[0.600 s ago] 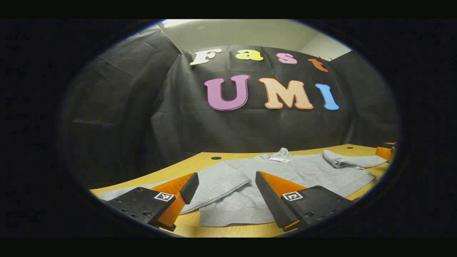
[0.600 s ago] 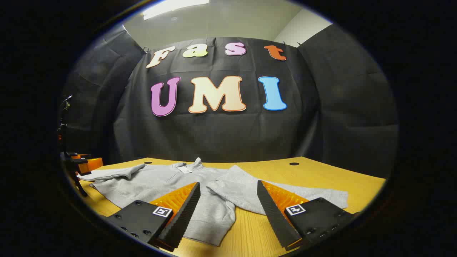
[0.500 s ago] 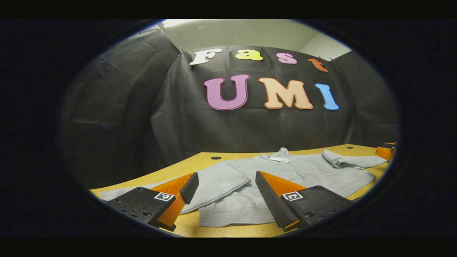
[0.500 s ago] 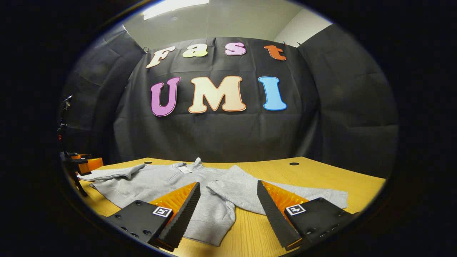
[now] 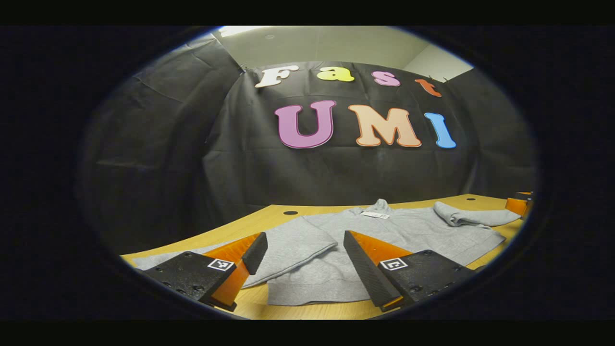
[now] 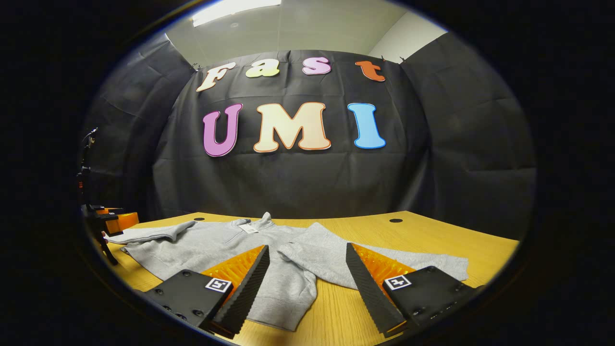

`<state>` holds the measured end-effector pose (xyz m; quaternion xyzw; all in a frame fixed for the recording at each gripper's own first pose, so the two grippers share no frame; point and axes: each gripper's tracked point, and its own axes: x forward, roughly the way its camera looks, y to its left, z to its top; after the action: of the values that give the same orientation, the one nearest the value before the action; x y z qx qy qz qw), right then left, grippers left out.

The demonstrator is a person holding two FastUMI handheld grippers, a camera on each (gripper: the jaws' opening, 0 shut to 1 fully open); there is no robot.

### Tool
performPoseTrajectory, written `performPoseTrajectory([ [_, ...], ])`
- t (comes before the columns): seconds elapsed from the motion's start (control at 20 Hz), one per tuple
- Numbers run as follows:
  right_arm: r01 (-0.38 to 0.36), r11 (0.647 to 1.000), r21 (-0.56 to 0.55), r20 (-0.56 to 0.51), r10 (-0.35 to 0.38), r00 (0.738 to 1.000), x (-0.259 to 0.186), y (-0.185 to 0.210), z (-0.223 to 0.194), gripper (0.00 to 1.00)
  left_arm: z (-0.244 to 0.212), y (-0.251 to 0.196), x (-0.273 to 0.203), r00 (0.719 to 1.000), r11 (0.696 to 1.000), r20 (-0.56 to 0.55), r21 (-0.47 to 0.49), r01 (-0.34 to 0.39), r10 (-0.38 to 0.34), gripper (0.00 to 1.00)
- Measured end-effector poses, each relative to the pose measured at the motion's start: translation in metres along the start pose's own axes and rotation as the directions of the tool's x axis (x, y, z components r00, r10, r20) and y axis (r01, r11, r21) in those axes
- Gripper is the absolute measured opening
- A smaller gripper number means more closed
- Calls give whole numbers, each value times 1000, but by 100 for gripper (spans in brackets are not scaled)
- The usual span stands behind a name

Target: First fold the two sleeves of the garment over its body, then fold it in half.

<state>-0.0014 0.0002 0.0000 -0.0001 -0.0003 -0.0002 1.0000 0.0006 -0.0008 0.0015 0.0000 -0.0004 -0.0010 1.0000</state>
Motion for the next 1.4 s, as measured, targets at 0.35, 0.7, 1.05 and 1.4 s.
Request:
performPoseTrajectory([
  [0.35,10,1000,-2,2,-10,1000,0,-2,0,98,1,0,0,1000,1000,0,1,3,-3,94],
  [0.7,18,1000,-1,2,-18,1000,0,-3,0,99,0,1,1,1000,1000,-4,0,-7,7,94],
  [1.05,36,999,-1,1,-36,999,1,-5,-1,99,0,1,1,1000,1000,-6,0,-6,6,94],
  [1.4,105,994,24,-100,-102,990,1,-45,-7,98,1,-1,0,1000,1000,-3,0,5,-5,94],
])
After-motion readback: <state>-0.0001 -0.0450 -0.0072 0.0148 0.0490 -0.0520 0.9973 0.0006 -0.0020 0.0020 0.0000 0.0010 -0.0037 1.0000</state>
